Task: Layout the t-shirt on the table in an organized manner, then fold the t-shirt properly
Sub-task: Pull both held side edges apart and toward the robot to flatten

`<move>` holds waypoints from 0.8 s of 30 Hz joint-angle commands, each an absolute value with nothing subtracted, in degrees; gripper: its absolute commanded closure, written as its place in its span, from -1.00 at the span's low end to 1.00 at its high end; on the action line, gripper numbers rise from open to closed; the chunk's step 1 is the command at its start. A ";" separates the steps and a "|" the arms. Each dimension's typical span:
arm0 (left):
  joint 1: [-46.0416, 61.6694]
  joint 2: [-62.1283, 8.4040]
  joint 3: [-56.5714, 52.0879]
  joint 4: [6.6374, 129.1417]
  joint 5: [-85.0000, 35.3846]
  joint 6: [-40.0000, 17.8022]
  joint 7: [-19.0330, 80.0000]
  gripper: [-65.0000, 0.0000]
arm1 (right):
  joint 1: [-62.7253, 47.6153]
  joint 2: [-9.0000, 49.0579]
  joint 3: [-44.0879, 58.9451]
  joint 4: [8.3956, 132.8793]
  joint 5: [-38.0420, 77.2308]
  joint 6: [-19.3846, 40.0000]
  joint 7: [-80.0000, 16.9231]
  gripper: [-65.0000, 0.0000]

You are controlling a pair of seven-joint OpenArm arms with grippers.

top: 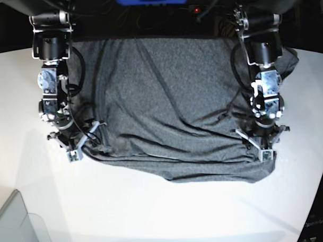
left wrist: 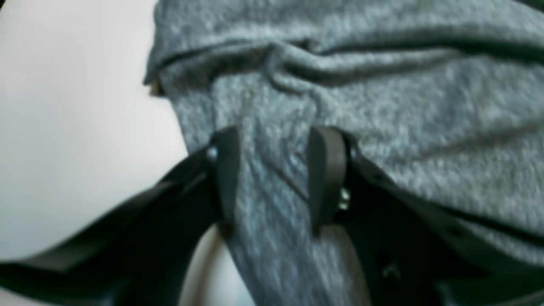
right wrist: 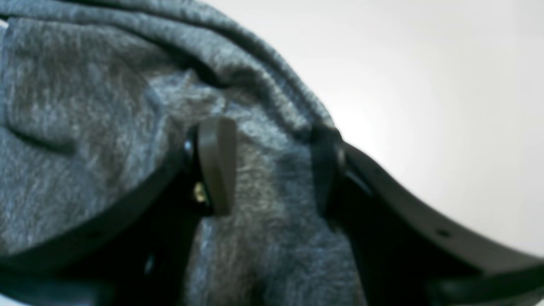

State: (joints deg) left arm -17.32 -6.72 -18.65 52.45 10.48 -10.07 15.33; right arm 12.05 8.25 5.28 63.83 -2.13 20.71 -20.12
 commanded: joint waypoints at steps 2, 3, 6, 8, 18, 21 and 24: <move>-20.70 -7.69 -18.68 49.01 11.03 -9.63 15.87 0.19 | 14.20 8.66 5.32 62.90 -2.33 20.79 -19.74 0.42; -21.93 -7.78 -18.59 46.99 11.03 -9.63 15.78 0.19 | 15.08 8.66 5.32 61.76 -2.33 20.79 -19.91 0.51; -25.19 -9.01 -18.51 41.10 11.03 -9.36 12.26 0.19 | 18.33 8.84 5.32 55.69 -2.33 20.53 -19.91 0.80; -27.38 -9.19 -18.51 36.09 11.56 -9.27 7.34 0.19 | 21.32 9.19 5.32 50.86 -2.33 20.53 -19.82 0.93; -38.99 -11.65 -18.33 17.80 11.21 -9.01 -2.15 0.18 | 36.26 11.38 5.32 29.32 -2.42 20.26 -14.55 0.97; -40.75 -11.74 -18.33 17.63 11.47 -9.01 -2.15 0.18 | 40.75 11.65 5.32 24.22 -2.42 18.77 -12.53 0.96; -42.51 -12.00 -18.24 17.19 11.56 -9.01 -2.15 0.18 | 44.26 11.65 5.32 20.44 -2.42 15.96 -10.51 0.92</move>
State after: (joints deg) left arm -39.92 -11.40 -18.31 16.16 11.81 -9.23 -0.21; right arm 42.39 11.05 5.28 19.64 -2.59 16.82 -11.31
